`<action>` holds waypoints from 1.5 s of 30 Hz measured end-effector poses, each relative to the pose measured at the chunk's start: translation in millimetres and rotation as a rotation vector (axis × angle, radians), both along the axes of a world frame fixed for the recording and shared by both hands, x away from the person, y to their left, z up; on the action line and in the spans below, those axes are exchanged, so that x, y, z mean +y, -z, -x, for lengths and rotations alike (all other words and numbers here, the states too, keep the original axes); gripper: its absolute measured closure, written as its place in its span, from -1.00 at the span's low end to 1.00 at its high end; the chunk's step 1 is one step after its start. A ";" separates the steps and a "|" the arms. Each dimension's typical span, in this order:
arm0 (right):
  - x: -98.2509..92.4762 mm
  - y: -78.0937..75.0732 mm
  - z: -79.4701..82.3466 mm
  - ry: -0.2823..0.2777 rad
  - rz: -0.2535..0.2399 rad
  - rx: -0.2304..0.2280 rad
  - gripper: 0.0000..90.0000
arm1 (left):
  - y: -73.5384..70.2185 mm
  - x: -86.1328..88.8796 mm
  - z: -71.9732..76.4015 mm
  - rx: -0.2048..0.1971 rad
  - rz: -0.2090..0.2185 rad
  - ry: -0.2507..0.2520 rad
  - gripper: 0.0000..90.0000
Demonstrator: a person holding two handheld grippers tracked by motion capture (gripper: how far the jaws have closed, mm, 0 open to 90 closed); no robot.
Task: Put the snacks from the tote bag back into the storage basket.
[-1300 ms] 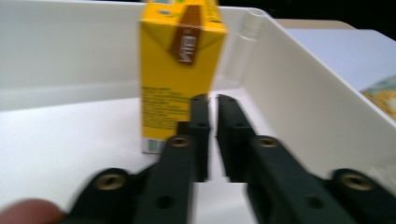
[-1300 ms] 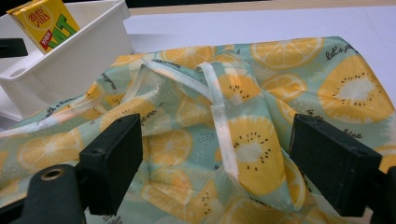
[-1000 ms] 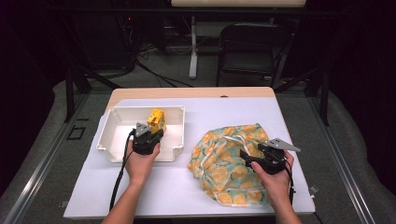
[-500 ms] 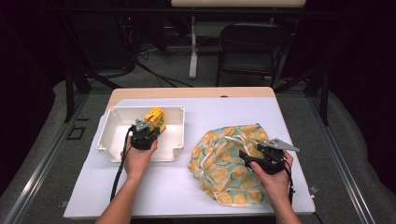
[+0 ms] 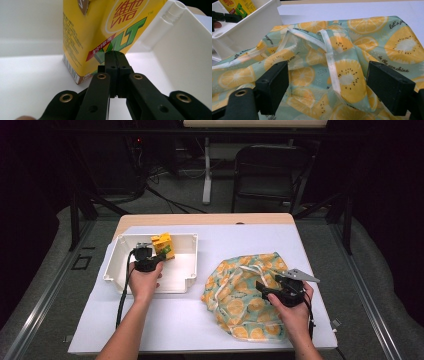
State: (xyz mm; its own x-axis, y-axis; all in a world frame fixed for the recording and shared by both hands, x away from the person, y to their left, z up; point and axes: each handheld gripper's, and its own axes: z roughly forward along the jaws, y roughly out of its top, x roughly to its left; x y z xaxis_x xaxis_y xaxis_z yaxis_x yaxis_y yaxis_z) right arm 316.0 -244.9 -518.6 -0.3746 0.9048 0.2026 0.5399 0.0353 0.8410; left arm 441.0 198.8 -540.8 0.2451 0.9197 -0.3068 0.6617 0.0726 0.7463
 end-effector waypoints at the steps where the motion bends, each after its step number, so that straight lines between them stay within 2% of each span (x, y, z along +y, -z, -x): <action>1: -0.1 0.0 0.0 0.000 0.000 0.001 -0.60 | 0.0 -0.9 0.0 -0.006 -0.001 -0.010 1.00; 3: -0.4 0.5 -0.3 0.009 0.005 0.004 -0.60 | -0.2 -2.0 -0.6 -0.010 -0.015 -0.022 1.00; 8: 0.7 1.3 -0.3 0.007 0.005 0.003 -0.60 | 0.8 2.0 -4.2 0.025 -0.032 -0.063 1.00; 9: 1.2 1.7 -0.4 0.003 0.000 0.002 -0.60 | 0.8 3.4 -7.7 0.045 -0.066 -0.057 1.00; 10: 1.5 2.0 -0.5 0.003 -0.001 0.001 -0.60 | 0.8 3.4 -7.7 0.045 -0.066 -0.057 1.00; 14: 1.0 2.4 -0.8 0.006 0.000 0.003 -0.60 | -5.2 2.4 -10.6 0.009 -0.056 -0.066 0.99; 19: 0.4 2.2 -0.7 0.005 0.002 0.003 -0.60 | -2.2 4.0 -11.8 0.011 -0.067 -0.071 1.00; 22: 0.4 2.3 -0.5 0.006 0.003 0.003 -0.60 | -1.4 3.0 -10.6 0.011 -0.074 -0.067 0.94; 23: 0.1 2.4 -0.6 0.006 0.000 0.003 -0.60 | -1.6 0.7 -9.9 0.005 -0.075 -0.066 0.85; 26: -0.1 2.4 -0.7 0.007 0.002 0.001 -0.60 | -2.7 -0.2 -8.7 0.001 -0.070 -0.054 0.83; 28: -0.9 1.8 -0.8 0.006 0.006 0.000 -0.60 | -4.4 -2.3 -6.8 -0.023 -0.058 -0.042 0.80; 30: -1.3 1.9 -0.9 0.009 0.002 -0.001 -0.60 | -5.3 -3.0 -5.8 -0.028 -0.059 -0.042 0.75; 34: -2.7 2.0 0.1 0.010 0.006 0.000 -0.60 | -10.8 -5.0 0.4 -0.060 -0.045 -0.035 0.49; 35: -2.7 2.0 0.1 0.010 0.006 0.000 -0.60 | -12.5 -5.2 2.7 -0.090 -0.031 -0.037 0.49; 36: -3.6 1.7 0.5 0.007 0.007 -0.002 -0.60 | -14.8 -4.4 4.9 -0.098 -0.017 -0.028 0.34; 37: -4.4 1.5 0.8 0.012 0.010 -0.002 -0.60 | -18.9 -3.2 9.6 -0.135 0.026 -0.024 0.24; 38: -4.7 1.4 0.9 0.017 0.007 -0.003 -0.60 | -18.9 -3.2 9.6 -0.135 0.026 -0.024 0.13; 39: -5.2 1.1 0.8 0.014 0.002 -0.005 -0.60 | -22.7 -3.3 14.4 -0.152 0.037 -0.008 0.02; 43: -4.6 0.7 0.1 0.018 -0.004 -0.010 -0.61 | -26.1 -5.5 20.5 -0.177 0.021 0.012 -0.54; 45: -4.1 0.7 0.4 0.010 0.003 -0.005 -0.62 | -27.1 -6.2 27.9 -0.184 0.012 0.059 -0.78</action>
